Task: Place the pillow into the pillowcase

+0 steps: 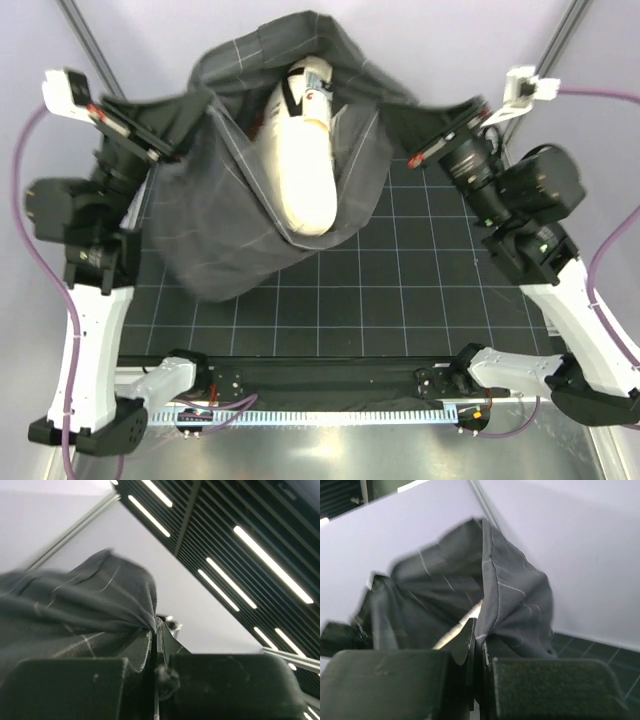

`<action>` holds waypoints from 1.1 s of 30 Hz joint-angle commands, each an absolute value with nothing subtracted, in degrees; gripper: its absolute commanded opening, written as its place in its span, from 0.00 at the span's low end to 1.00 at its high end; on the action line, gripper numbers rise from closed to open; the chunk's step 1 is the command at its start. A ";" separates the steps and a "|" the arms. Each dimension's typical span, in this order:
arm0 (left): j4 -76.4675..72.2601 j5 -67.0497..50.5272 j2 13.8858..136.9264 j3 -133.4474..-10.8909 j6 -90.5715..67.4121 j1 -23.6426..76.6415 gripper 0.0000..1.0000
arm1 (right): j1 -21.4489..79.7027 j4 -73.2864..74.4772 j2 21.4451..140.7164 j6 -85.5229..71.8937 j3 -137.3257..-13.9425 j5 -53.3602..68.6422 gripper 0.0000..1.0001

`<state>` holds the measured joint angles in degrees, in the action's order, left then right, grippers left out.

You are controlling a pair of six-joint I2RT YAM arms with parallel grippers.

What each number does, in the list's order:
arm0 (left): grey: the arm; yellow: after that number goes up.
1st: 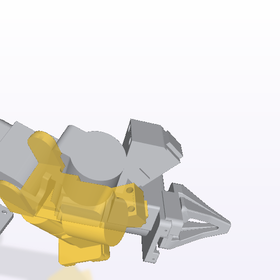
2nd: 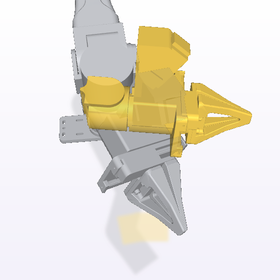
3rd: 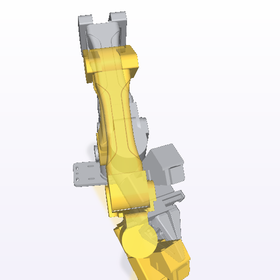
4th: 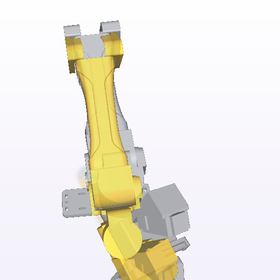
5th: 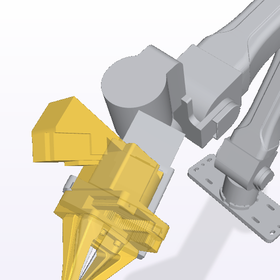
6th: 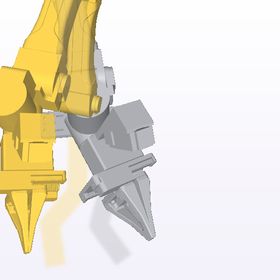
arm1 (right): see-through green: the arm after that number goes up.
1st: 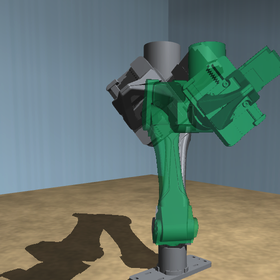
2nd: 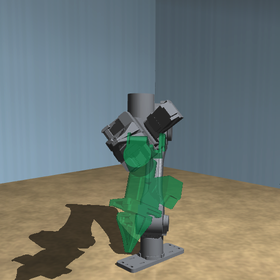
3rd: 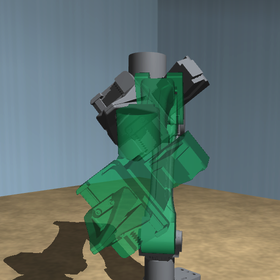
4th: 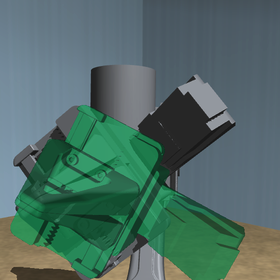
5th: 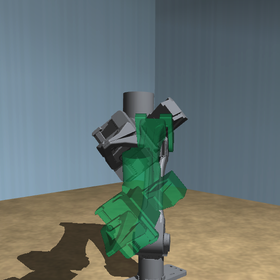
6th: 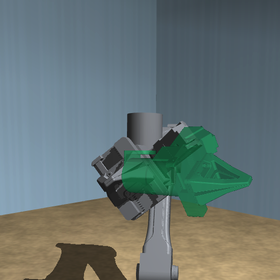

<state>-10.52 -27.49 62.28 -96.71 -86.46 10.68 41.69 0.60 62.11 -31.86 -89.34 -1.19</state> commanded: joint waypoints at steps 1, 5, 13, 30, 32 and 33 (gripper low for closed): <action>-21.17 -23.12 51.96 -82.65 -84.81 10.28 0.00 | 40.52 -9.48 62.83 -26.56 -102.37 -6.24 0.04; -22.76 -19.79 44.48 -69.98 -83.85 10.46 0.00 | 40.61 -12.29 67.58 -25.05 -113.09 -5.98 0.04; -19.00 -21.53 55.70 -92.24 -80.86 10.46 0.01 | 40.61 -7.64 70.07 -26.72 -110.28 -6.50 0.04; -14.05 -22.06 68.31 -113.18 -75.67 10.37 0.02 | 40.60 -5.73 65.31 -32.78 -93.16 -4.82 0.04; -18.53 -23.11 66.45 -106.12 -76.73 10.46 0.01 | 40.34 -0.39 64.78 -33.13 -92.47 -8.60 0.04; -20.02 -23.20 64.36 -98.34 -76.82 10.46 0.01 | 39.56 2.00 64.43 -33.57 -90.46 -9.57 0.04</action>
